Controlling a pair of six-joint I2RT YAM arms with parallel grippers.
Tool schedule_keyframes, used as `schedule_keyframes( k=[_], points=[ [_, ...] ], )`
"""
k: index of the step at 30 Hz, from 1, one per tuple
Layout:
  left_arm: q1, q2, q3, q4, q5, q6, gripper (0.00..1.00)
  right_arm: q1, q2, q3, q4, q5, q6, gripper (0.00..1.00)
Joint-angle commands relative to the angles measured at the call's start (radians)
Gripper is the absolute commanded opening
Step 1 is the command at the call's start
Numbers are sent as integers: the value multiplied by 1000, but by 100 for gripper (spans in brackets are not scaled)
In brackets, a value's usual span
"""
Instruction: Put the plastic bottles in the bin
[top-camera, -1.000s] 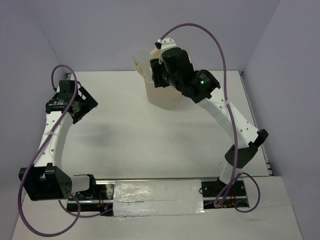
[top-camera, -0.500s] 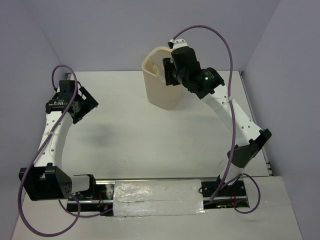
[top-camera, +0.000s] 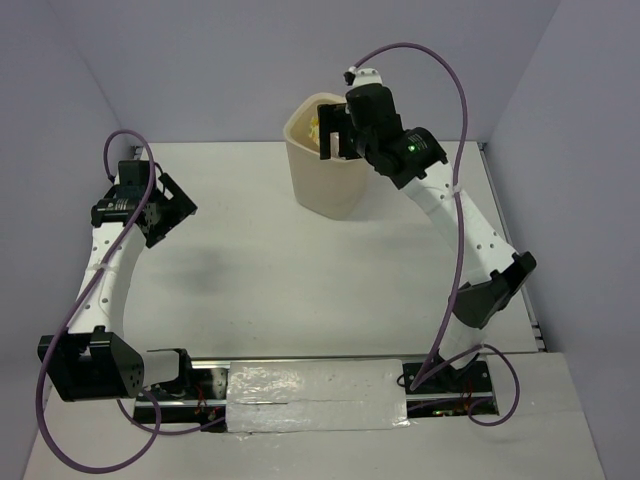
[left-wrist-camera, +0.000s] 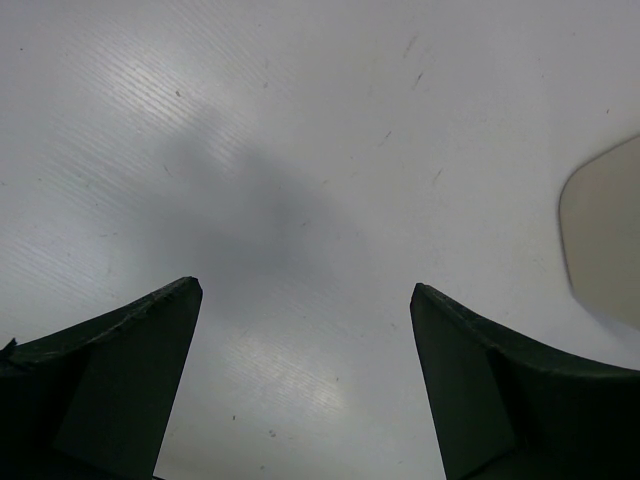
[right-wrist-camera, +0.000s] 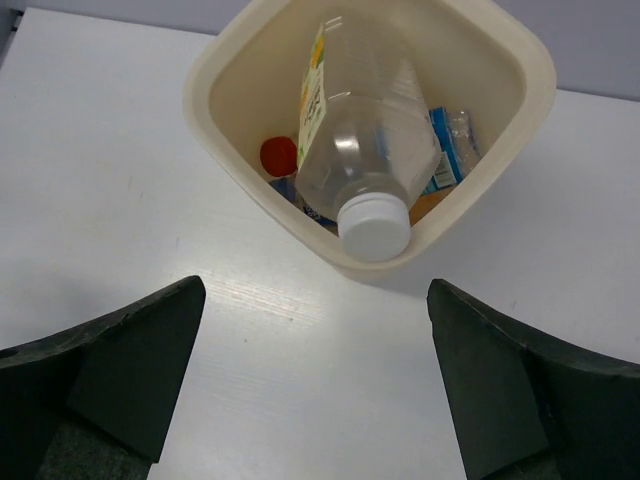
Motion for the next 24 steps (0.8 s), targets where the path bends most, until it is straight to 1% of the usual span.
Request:
schedule_keyframes(
  k=[1,5,8,11,12,14,15,16,18,19,24],
  points=[
    [5,-7,1,19,-4,3,99,-5,-28,-10,67,28,41,100],
    [5,-1,-2,22,2,2,99,-4,-123,-119,131,63,50,100],
    [5,5,4,22,10,0,99,-5,-189,-184,127,116,59,100],
    [5,2,12,13,7,5,99,-25,-272,-312,113,181,93,100],
    [7,-4,16,13,2,8,99,-54,-339,-396,110,196,108,100],
    [5,-12,25,11,2,11,99,-91,-418,-486,114,196,156,100],
    [5,-16,32,8,8,11,99,-105,-459,-567,116,195,168,100],
    [7,-19,38,4,17,12,99,-138,-536,-604,119,202,183,100],
    [5,-30,59,-1,48,23,99,-157,-605,-705,116,233,219,100],
    [5,-36,65,1,57,34,99,-172,-660,-730,111,244,228,100],
    [-6,-81,85,42,126,104,100,-183,-765,-839,51,268,265,100]
  ],
)
